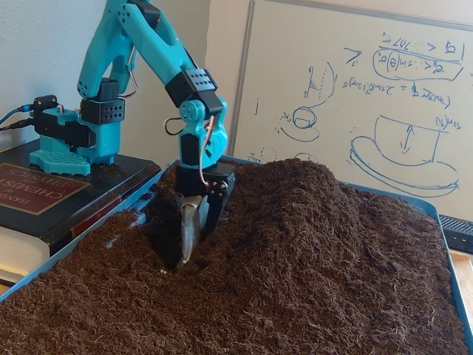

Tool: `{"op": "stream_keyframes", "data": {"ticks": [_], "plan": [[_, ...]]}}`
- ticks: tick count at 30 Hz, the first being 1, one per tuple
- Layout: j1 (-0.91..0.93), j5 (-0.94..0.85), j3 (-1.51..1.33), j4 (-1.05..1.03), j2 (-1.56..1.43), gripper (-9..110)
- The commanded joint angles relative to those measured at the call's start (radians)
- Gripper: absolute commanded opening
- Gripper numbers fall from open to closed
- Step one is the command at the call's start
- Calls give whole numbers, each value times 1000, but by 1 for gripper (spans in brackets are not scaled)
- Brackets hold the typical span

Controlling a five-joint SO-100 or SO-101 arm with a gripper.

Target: Build a berm.

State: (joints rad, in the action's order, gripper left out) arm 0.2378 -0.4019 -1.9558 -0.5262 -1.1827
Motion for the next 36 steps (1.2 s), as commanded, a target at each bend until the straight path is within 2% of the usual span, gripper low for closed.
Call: {"op": "stream_keyframes", "data": {"ticks": [1, 15, 36], "plan": [[-23, 15, 219, 20, 29, 0], [-87, 29, 423, 18, 69, 0], [-124, 32, 465, 15, -3, 0]]}}
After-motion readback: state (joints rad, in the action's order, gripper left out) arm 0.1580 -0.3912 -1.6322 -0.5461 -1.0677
